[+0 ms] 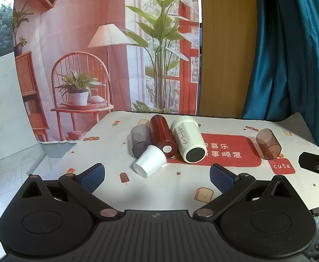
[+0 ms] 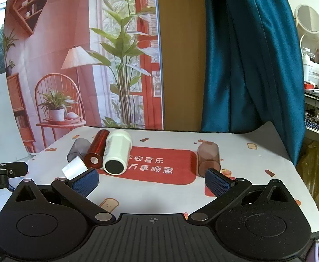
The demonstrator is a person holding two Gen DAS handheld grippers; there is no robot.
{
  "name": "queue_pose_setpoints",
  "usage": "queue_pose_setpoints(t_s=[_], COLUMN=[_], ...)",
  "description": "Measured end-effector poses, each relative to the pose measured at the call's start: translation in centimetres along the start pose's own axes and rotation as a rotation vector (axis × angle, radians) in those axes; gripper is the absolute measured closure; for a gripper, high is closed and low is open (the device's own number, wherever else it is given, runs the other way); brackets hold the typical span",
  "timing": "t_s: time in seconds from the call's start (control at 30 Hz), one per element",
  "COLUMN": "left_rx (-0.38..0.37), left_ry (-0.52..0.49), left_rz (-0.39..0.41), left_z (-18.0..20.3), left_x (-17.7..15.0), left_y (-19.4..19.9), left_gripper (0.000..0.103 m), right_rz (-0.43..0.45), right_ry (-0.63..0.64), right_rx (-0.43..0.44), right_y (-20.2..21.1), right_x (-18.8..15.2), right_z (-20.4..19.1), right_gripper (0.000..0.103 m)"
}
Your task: Flip cup upright
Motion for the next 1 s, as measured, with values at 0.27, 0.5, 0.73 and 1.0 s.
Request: queue_pose_setpoints(t_s=[0.27, 0.5, 0.73, 1.0], left_rx=[0.000, 0.000, 0.000, 0.000], left_ry=[0.001, 0.001, 0.001, 0.002], left_rz=[0.001, 0.001, 0.000, -0.001], left_z=[0.05, 0.03, 0.04, 0.01], left_x=[0.04, 0.00, -0.01, -0.06], left_y=[0.01, 0.01, 0.02, -0.01], left_gripper=[0.000, 0.000, 0.000, 0.000], right_rz=[-0.001, 0.000, -0.002, -0.014], right_ry=[-0.004, -0.005, -0.008, -0.028], right_rx=[-0.002, -0.002, -0.003, -0.011], right_y=[-0.03, -0.04, -0.08, -0.46], right_x=[0.11, 0.07, 0.11, 0.12], right_z=[0.10, 0.08, 0.17, 0.45], right_gripper=[0.000, 0.000, 0.000, 0.000])
Point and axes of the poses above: each gripper's, at about its wrist camera, not at the fingertips, and y roughly against the way its jaws point, z to its right, x to its top, the point moved 2 cm from there along -y, roughly the way its jaws point, and after that the axes turned 3 degrees about -y, right-handed, at the moved point
